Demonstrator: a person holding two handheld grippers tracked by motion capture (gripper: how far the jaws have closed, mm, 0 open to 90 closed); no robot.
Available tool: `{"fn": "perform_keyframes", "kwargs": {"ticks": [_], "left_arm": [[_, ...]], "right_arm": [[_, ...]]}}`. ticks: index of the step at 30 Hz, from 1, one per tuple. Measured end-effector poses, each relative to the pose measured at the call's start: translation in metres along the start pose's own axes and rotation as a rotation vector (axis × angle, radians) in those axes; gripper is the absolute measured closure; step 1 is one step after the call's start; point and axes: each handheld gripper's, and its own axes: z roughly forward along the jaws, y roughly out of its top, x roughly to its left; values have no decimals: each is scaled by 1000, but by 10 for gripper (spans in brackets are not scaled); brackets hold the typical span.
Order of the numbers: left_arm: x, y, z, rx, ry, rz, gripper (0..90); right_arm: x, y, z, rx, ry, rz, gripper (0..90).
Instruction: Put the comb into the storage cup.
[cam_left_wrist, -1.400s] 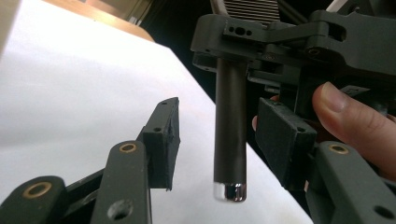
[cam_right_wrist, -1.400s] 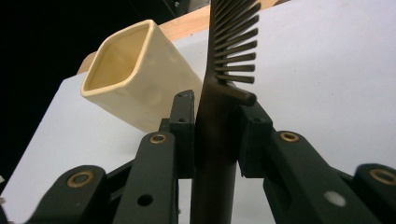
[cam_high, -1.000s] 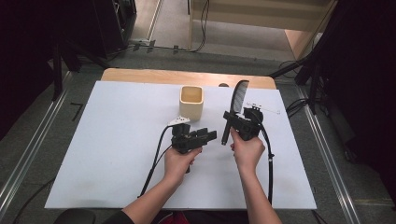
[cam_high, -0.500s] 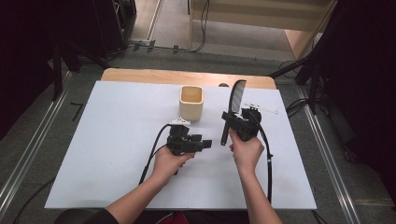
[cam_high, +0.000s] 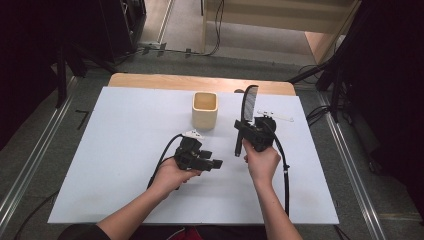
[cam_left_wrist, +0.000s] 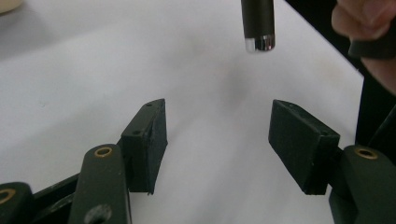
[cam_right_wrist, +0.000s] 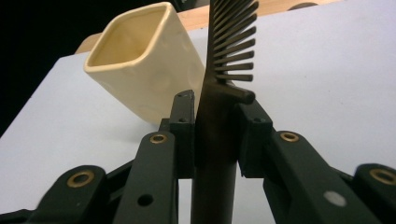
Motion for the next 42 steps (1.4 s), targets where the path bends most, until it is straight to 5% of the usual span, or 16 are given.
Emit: {"fn": "perform_keyframes", "kwargs": {"ticks": [8, 20, 32, 42], "left_arm": [[-1, -1, -10, 44, -5, 29, 382], [3, -8, -27, 103, 43, 97, 370], [11, -16, -43, 126, 60, 86, 370], [14, -24, -55, 136, 76, 87, 370]], "right_arm": [[8, -2, -2, -44, -4, -38, 699], [15, -3, -1, -75, -22, -81, 699], [22, 0, -1, -92, -20, -100, 699], [29, 2, -2, -161, -22, -100, 699]]}}
